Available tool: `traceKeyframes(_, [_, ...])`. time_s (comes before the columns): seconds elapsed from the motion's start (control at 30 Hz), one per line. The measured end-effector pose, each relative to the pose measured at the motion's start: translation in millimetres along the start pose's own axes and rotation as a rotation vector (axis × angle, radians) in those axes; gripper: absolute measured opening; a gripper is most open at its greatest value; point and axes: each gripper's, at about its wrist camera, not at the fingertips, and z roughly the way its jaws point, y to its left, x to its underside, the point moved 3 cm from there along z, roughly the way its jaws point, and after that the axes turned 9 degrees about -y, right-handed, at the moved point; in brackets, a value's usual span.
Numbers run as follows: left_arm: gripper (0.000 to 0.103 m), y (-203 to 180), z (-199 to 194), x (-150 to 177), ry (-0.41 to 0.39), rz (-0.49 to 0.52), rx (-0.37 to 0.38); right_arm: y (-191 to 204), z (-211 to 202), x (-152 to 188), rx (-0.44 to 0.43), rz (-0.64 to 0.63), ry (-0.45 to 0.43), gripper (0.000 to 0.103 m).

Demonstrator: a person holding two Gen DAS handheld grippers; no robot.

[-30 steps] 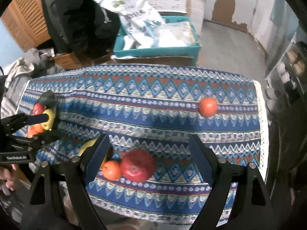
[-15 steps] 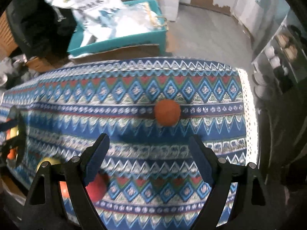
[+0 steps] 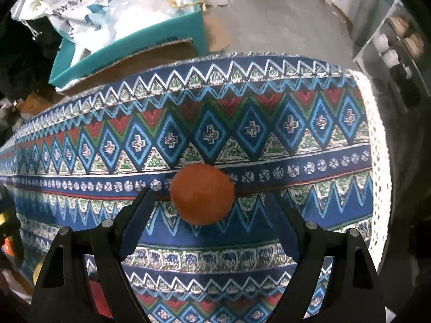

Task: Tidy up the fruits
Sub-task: 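Grasp the yellow pear with the left tool while the right tool grasps an orange, then carry the yellow pear with the left tool while the right tool carries the orange toward the bowl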

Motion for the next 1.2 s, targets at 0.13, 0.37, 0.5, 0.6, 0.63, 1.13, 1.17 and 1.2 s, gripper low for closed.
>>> traceKeyframes(0.13, [0.076,2.3,8.9,-0.3,0.011,-0.016,0.003,-1.3,7.3,-0.6,-0.022,-0.004,-0.004,0.074])
traceKeyframes(0.37, [0.076,-6.2,9.6,5.8,0.03,-0.019,0.033,8.0,13.5,1.8,-0.012,-0.023,0.01,0.048])
traceKeyframes(0.5, [0.076,-12.1,4.6,14.3,0.042,-0.016,0.056,13.0,6.8,7.7,-0.006,-0.036,-0.005,0.047])
traceKeyframes(0.6, [0.08,-17.9,0.4,24.2,0.055,-0.02,0.081,23.6,-6.1,15.4,-0.018,-0.052,-0.021,0.047])
traceKeyframes(0.63, [0.08,-19.5,-1.2,27.2,0.057,-0.02,0.087,24.6,-9.5,16.5,-0.021,-0.057,-0.024,0.047])
traceKeyframes(1.13, [0.085,-38.8,-7.8,74.6,0.11,-0.028,0.126,83.6,-78.3,68.3,-0.111,-0.145,-0.088,0.047])
traceKeyframes(1.17, [0.085,-39.8,-7.6,77.4,0.111,-0.024,0.123,85.4,-82.7,72.4,-0.117,-0.141,-0.09,0.047])
traceKeyframes(1.2, [0.085,-40.8,-7.7,78.7,0.11,-0.023,0.123,85.9,-84.6,73.2,-0.121,-0.139,-0.091,0.047])
